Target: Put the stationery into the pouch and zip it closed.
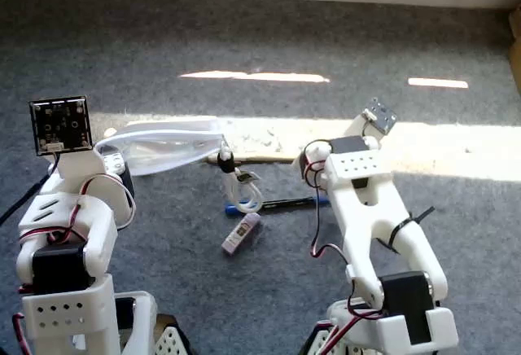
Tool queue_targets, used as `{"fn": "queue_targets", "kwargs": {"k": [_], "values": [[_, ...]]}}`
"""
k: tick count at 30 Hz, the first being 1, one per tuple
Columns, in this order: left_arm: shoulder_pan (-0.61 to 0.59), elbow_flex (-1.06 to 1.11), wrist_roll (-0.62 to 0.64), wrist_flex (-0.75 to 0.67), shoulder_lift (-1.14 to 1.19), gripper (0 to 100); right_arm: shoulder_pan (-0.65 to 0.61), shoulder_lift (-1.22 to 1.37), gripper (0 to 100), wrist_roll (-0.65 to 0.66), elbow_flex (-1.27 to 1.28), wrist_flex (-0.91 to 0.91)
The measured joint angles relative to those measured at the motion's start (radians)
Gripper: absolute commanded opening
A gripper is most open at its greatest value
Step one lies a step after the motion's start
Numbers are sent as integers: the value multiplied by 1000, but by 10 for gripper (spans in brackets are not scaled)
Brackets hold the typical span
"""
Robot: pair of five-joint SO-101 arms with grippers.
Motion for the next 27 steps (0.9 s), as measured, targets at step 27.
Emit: {"fn": "queue_targets", "kwargs": {"k": [27], "values": [[0, 0, 0, 0, 0, 8, 5, 295, 31, 0, -147, 74]]}}
